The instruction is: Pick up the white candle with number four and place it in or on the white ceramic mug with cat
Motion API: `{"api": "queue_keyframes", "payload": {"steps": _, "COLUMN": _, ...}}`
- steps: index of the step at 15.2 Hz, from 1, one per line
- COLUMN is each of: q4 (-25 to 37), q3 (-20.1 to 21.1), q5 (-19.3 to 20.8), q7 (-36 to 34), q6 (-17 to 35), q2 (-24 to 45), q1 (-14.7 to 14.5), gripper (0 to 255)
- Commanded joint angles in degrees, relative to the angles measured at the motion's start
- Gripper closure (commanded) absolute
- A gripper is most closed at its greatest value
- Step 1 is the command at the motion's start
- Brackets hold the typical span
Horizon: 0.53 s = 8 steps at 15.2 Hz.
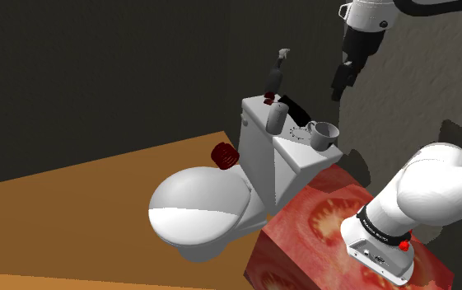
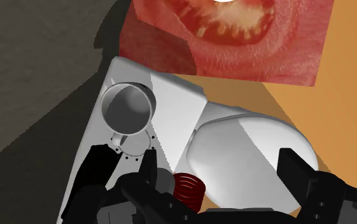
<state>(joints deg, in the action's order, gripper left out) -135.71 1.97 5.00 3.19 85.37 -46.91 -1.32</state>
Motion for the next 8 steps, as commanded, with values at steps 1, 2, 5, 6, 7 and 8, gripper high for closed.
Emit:
{"api": "queue_keyframes", "payload": {"steps": 1, "q4": 0.0, "q3": 0.0, "q5": 0.0, "q7": 0.0, "q6": 0.0, "q2": 0.0, "q1": 0.0, "gripper": 0}}
{"api": "queue_keyframes", "payload": {"steps": 2, "q4": -0.2, "q3": -0.7, "q5": 0.6, "q7": 1.4, "q6": 1.6, "q2": 1.6, "q1": -0.1, "gripper": 0}}
{"api": "queue_keyframes", "payload": {"steps": 5, "q4": -0.2, "q3": -2.8, "q5": 2.3, "q7": 5.4, "q6": 6.3, "q2": 6.9, "q1": -0.5, "gripper": 0}}
{"api": "queue_keyframes", "payload": {"steps": 6, "q4": 0.0, "q3": -3.4, "q5": 2.9, "q7": 6.7, "q6": 7.9, "q2": 8.8, "q1": -0.6, "gripper": 0}}
{"api": "queue_keyframes", "payload": {"steps": 7, "q4": 0.2, "q3": -4.0, "q5": 3.3, "q7": 8.0, "q6": 9.4, "q2": 10.7, "q1": -0.7, "gripper": 0}}
{"api": "queue_keyframes", "payload": {"steps": 8, "q4": 0.6, "q3": -4.6, "q5": 3.8, "q7": 9.3, "q6": 10.9, "q2": 12.7, "q1": -0.8, "gripper": 0}}
